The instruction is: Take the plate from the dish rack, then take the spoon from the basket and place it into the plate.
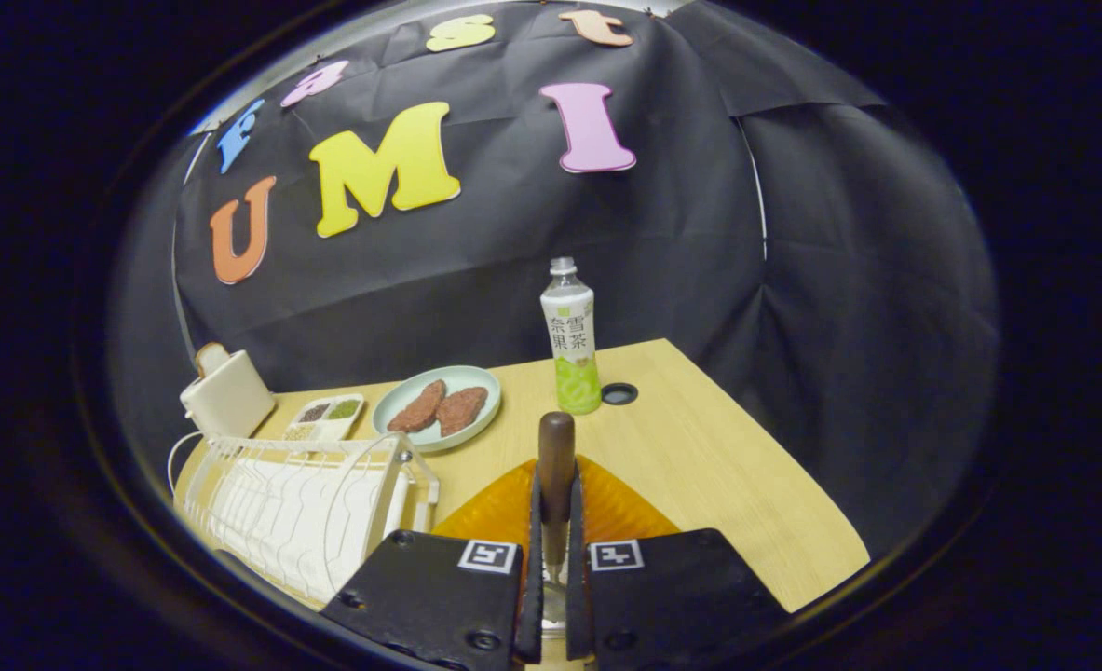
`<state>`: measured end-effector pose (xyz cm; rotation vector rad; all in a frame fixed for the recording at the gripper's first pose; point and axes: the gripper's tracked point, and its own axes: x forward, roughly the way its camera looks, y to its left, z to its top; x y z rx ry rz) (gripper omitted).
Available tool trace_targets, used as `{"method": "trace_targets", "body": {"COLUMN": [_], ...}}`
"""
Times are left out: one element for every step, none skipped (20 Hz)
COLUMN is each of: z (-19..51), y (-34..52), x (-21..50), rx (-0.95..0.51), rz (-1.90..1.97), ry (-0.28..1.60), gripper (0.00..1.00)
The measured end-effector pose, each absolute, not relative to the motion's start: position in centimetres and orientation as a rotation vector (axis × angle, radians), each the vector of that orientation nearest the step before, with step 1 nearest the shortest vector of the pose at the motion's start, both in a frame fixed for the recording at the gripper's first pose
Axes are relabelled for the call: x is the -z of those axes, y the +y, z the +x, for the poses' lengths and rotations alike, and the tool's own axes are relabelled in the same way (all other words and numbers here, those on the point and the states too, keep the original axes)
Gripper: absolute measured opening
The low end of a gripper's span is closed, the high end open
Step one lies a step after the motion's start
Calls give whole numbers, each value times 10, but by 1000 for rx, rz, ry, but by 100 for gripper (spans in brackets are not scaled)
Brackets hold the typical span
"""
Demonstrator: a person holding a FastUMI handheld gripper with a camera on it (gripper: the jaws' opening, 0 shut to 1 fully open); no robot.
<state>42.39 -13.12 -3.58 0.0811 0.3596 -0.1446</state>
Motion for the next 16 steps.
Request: {"method": "trace_targets", "body": {"z": [419,413,406,397,385,372,357,341,324,307,289,269,251,233,218,203], "y": [-130,-128,-127,-125,-120,-115,-107,-98,-88,-77,-63,-48,-33,-18,-2,14], "x": [28,17,6,-5,-18,-33,-46,-58,-69,-78,-84,-88,-89,-87,-85,-80], "rx": [149,149,152,160,163,165,165,158,151,142,129,109,87,67,46,26], "rz": [77,70,58,44,32,27,20,9,-4,-19,-28,-40,-53,-70,-85,-99], "ry": [340,315,289,269,239,200,165,136,108,86,72,61,51,48,44,49], "gripper": [15,15,15,15,15,15,15,15,15,15,15,15,15,15,15,15]}}
